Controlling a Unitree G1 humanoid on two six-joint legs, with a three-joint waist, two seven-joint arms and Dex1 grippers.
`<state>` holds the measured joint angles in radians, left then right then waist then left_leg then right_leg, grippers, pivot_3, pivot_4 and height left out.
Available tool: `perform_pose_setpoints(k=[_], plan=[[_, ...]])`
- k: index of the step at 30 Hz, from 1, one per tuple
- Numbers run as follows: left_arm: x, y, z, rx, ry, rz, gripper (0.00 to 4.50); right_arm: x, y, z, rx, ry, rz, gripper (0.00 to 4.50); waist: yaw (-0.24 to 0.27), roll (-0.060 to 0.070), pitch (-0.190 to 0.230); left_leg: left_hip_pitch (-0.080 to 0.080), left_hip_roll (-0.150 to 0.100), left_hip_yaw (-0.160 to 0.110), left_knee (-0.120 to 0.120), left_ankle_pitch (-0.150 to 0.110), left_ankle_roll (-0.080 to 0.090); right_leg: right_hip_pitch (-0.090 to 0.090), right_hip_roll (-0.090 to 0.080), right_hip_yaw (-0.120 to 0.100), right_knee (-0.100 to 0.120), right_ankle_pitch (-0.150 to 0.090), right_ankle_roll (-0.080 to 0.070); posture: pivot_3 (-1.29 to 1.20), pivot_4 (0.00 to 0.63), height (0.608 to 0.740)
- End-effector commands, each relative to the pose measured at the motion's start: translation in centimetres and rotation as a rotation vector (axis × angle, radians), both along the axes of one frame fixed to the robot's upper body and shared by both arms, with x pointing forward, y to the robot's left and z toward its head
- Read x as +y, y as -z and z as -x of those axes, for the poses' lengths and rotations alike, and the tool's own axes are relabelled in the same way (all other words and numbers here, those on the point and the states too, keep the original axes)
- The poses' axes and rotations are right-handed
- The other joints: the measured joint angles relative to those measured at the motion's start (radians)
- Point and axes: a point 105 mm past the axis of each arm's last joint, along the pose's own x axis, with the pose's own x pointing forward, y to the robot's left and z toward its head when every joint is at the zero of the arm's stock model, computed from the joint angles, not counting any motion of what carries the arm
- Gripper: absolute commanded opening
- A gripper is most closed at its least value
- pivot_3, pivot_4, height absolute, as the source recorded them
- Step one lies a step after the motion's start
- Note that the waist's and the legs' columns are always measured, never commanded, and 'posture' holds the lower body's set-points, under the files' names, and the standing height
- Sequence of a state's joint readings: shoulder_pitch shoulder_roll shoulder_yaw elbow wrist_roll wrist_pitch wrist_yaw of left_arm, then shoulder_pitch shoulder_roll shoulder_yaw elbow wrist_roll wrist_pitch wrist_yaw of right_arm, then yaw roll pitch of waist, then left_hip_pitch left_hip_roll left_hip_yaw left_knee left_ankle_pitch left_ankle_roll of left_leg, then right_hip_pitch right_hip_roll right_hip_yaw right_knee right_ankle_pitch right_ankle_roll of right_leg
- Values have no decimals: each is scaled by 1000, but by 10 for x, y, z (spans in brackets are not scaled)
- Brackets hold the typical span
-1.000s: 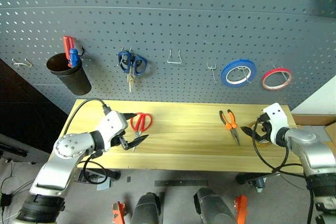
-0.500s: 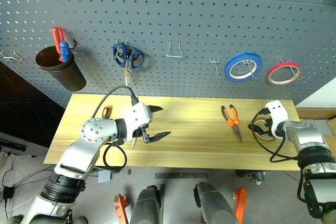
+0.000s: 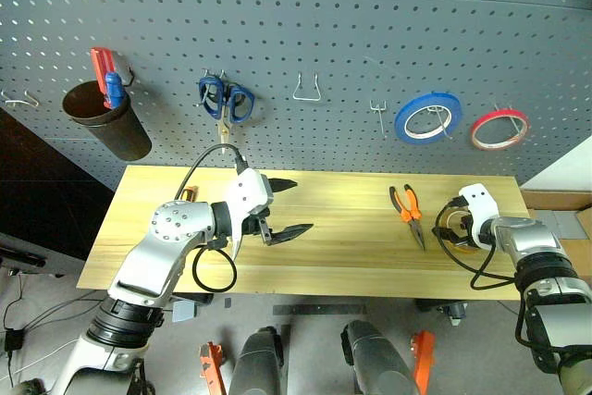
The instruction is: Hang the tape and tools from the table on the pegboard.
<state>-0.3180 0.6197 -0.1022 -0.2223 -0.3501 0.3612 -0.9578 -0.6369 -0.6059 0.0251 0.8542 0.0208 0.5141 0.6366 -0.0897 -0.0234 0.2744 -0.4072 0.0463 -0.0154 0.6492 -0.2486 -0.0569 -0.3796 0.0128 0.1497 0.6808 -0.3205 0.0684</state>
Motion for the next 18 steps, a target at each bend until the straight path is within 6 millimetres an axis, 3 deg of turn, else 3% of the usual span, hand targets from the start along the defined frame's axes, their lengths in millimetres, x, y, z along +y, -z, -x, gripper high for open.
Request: perform_pose_setpoints(k=[1, 5, 15, 18], plan=[[0, -7, 14, 35, 50, 25, 4450, 0, 13, 8, 40, 13, 1, 4500, 0, 0, 0, 0, 0, 0, 0, 0, 0, 0, 0, 0, 0, 0, 0, -62, 286, 740], [6, -1, 25, 110, 81, -2, 4500, 8, 23, 10, 78, 25, -41, 3606, -1, -4, 2, 1, 0, -1, 1, 0, 0, 2, 1, -2, 0, 0, 0, -57, 293, 740], [10, -17, 15, 79, 25, 59, 4500, 24, 37, 11, 88, -8, -21, 202, 0, -20, 11, 7, 1, -5, 1, 0, 0, 9, 2, -4, 0, 0, 0, -37, 332, 740], [13, -22, 12, 70, -6, 92, 4500, 23, 35, 11, 46, -4, 11, 131, 0, -22, 13, 7, 1, -8, 1, 0, 0, 9, 2, -5, 0, 0, 0, -33, 344, 740]])
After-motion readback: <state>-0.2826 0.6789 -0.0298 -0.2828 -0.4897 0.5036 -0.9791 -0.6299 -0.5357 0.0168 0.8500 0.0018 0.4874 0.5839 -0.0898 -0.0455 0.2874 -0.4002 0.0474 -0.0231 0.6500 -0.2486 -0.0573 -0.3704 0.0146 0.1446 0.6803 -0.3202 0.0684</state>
